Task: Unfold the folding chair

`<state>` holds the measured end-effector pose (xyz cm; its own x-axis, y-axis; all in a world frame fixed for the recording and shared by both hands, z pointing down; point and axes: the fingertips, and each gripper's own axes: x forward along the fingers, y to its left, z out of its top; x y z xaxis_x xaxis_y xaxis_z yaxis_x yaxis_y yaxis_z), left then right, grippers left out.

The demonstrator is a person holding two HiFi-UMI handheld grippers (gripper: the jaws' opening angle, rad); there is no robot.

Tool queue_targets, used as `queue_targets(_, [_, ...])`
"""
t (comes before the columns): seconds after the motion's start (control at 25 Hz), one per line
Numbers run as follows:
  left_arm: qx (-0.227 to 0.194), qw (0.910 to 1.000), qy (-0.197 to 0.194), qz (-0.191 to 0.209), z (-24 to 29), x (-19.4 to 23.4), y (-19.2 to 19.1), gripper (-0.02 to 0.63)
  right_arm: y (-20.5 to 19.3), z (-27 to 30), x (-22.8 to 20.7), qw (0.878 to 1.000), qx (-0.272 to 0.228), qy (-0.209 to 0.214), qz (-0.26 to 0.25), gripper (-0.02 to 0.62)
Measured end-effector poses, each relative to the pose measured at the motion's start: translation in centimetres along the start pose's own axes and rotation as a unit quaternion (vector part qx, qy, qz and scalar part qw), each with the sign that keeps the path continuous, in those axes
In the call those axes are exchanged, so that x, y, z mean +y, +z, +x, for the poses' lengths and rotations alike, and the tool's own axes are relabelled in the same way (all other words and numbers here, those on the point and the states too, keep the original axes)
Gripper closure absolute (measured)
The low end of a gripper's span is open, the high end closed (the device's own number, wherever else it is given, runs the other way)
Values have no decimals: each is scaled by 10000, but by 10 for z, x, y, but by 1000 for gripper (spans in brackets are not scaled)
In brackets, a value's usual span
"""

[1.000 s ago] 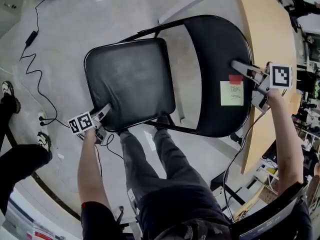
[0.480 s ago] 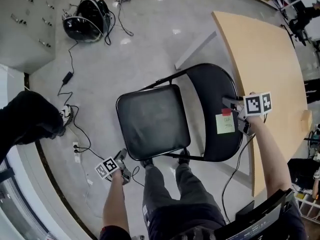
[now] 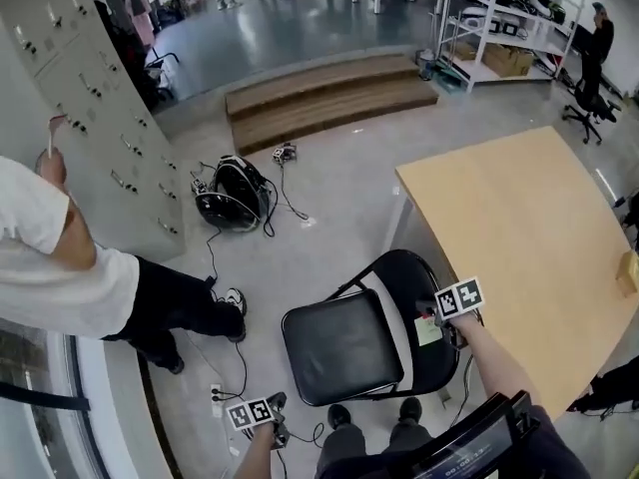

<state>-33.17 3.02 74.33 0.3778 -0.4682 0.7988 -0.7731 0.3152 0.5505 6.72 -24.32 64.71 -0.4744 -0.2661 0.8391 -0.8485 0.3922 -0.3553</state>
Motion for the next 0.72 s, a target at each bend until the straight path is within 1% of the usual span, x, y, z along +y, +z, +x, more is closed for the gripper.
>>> queue_targets(0.08, [-147,9995,164,229,-8,-16,23,604,1,-4,-1,9995,-245,131,158,343])
queue_targets(0.16, [-345,9981,194,482,-15,-39,42,604,5,-18,0,9982,-533,255,111,330])
queue_targets(0.32, [-680,9922,243,1019,-25,-94,49,604,14,-73,5,9907,-1241,522,-180,324])
queue_targets(0.4, [-863,9877,256,1281,-30,-126,53,604,18,-107,8,9843,-1606,664,-307,325])
queue_targets(0.44, [-991,9848,226,1411,-33,-144,56,604,18,-124,10,9802,-1807,753,-313,337])
queue_targets(0.48, [-1145,9815,165,1527,-37,-164,59,604,19,-141,12,9751,-2024,862,-274,365])
queue_targets(0.52, [-1313,9781,92,1613,-42,-184,62,604,17,-158,14,9696,-2231,982,-207,407])
queue_targets(0.56, [-1486,9749,28,1661,-47,-202,63,604,14,-172,18,9646,-2386,1119,-133,489])
queue_targets(0.6, [-1660,9717,-25,1679,-52,-219,65,604,8,-182,23,9606,-2464,1289,-67,595])
queue_targets(0.72, [-2179,9594,-313,1763,-65,-270,70,604,-12,-200,45,9496,-2534,1844,-25,594])
